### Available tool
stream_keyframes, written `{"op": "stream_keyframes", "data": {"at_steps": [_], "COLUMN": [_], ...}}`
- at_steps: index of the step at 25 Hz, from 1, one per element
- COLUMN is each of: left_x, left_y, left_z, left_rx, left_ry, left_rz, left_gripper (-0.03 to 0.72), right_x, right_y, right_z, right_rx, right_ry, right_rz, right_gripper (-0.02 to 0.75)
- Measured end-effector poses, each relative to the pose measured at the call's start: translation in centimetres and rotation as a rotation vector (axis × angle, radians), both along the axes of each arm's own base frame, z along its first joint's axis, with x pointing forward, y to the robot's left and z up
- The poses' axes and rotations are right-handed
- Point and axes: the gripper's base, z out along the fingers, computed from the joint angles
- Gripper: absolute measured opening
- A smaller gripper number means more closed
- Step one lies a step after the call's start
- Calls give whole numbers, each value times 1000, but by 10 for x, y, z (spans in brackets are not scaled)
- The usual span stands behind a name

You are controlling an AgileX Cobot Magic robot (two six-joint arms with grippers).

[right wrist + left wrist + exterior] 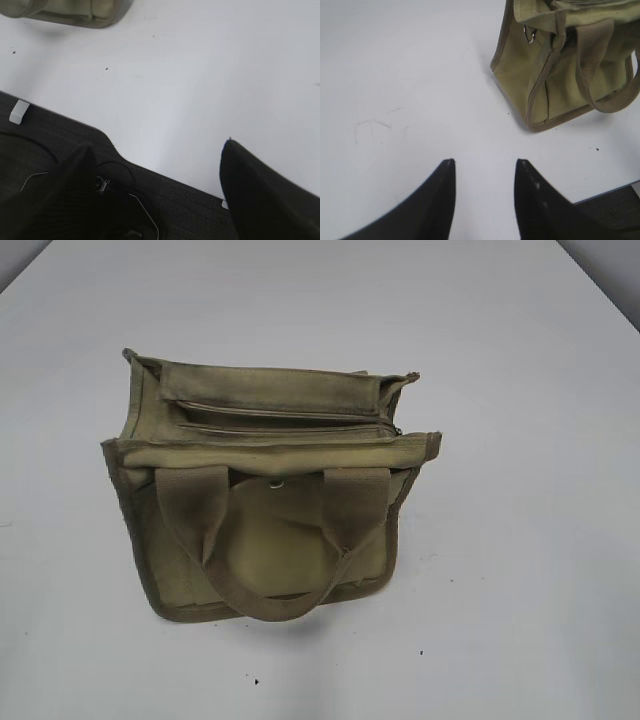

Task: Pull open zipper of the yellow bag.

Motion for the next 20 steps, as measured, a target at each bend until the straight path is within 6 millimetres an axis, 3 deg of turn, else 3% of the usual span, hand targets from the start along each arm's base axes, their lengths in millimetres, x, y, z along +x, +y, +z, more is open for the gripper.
{"op": "stream_keyframes", "data": {"at_steps": [4, 9, 15, 20], "left_x": [1, -7, -15, -14], "left_y": [0, 1, 2, 1], "left_z": [0, 0, 0, -1], "left_rx": [0, -6, -11, -11], "left_ry": [-1, -52, -102, -101], "left_rz": [55, 130, 134, 136], "left_gripper": [309, 309, 309, 309], "right_x": [-2, -19, -37, -38], "right_y": [-5, -10, -11, -11], "right_z": [1, 4, 5, 5], "right_rx": [8, 31, 53, 55], "right_ry": [-32, -163, -284, -290], "right_rz": [-140, -257, -272, -272], "right_gripper": [594, 594, 594, 594]}}
